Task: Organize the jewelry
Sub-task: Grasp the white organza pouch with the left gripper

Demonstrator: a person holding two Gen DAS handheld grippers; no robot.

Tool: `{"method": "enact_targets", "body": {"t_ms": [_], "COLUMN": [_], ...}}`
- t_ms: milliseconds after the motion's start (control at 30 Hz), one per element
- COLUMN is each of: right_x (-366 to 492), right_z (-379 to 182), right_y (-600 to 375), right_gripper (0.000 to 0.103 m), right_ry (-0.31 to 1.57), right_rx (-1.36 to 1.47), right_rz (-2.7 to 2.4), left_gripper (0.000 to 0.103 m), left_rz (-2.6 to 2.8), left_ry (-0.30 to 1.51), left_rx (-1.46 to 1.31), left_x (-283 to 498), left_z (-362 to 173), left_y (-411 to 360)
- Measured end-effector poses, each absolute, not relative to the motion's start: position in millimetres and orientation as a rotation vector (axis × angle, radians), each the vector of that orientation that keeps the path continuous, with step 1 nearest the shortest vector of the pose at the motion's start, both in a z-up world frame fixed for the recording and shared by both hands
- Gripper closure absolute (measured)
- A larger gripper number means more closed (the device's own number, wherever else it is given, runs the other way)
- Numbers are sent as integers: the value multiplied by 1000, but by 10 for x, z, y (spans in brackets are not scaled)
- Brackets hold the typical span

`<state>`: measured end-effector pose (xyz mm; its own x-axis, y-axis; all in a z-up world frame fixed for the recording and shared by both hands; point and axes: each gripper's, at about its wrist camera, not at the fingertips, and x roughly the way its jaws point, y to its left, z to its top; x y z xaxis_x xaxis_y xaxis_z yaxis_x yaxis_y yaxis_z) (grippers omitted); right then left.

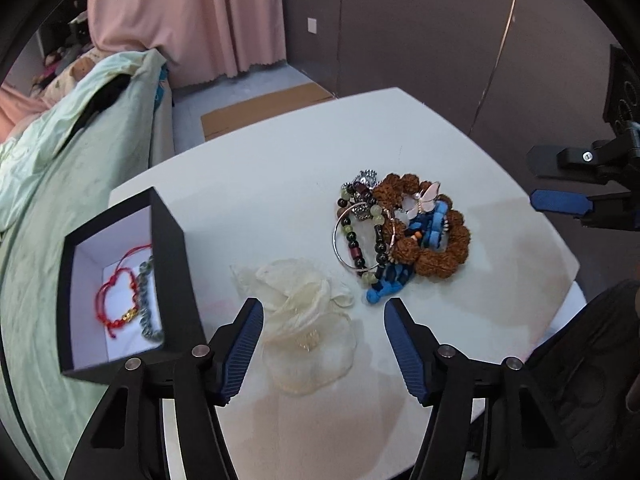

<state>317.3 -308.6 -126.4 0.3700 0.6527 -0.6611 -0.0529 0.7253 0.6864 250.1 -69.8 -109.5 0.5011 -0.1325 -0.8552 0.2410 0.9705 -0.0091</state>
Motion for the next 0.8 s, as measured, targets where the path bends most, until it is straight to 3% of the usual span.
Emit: {"method": "enact_targets", "body": {"t_ms": [100, 333, 400, 433, 467, 500, 800], "right_x": [3224, 3301, 3327, 3340, 3350, 3364, 3405], "right_z": [-1340, -1408, -1423, -1423, -1436, -1452, -1626], "right_y": [-3047, -2853, -2772, -2750, -2721, -2688, -2519], "right_gripper": [41, 41, 42, 42, 42, 42, 68], "right_ry": [1136, 1168, 1176, 1179, 1186, 1194, 1260], "right_rx": [656, 659, 654, 644, 636, 633, 580], "right_rz": [512, 522, 526, 523, 518, 517, 458], "left_gripper": [46, 48, 60, 76, 82, 100, 101], "left_rz": [-230, -241, -238, -235, -223, -226, -276], "left_ry": [1046, 1100, 1098, 1083, 1079, 1081, 990], "left_rx": [108, 128, 114, 115, 117, 111, 48], "left_x": [2584, 2704, 2712, 2709, 2718, 2727, 2648], "left_z": [-1160, -1363, -1398, -1387, -1381, -1376, -1020], "left_y": [-702, -732, -695, -680, -659, -644, -525]}}
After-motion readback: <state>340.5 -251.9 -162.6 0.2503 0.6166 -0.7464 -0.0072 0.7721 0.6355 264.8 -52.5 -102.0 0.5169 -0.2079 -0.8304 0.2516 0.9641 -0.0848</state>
